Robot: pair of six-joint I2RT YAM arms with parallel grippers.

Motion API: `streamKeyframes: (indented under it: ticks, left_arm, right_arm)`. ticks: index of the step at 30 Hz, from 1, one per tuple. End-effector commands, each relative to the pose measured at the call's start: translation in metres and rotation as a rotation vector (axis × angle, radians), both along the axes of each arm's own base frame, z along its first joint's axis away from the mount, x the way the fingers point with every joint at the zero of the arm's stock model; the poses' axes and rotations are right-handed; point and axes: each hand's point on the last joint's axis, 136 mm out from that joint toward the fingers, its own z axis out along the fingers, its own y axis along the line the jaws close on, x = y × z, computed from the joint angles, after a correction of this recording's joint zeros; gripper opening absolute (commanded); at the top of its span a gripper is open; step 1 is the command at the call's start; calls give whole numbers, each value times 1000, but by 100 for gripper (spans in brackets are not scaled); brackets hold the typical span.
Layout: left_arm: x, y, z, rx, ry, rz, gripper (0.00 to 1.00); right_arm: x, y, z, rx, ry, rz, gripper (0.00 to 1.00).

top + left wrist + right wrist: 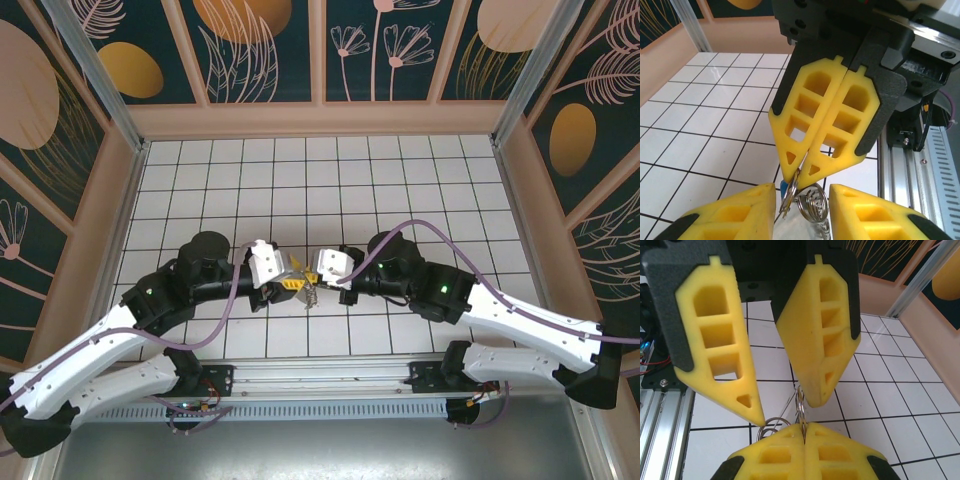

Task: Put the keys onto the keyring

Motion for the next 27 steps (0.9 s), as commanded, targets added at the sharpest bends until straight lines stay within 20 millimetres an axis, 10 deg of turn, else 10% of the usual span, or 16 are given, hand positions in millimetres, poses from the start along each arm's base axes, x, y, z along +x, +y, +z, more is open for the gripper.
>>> streamKeyframes:
  ticks: [1,8,18,27]
  left_arm:
    - [1,0,8,8,-37,-5,32]
    - [1,-1,3,25,-29,-11,12]
    - [0,-4,4,19,-28,-25,16]
    - [-3,-6,0,23,-19,-49,0]
  right_arm:
    - [-2,2,22,50,-28,22,0]
    - [-4,4,22,49,-24,30,0]
    - [-3,7,16,29,-18,39,0]
    - [-3,8,14,23,-15,43,0]
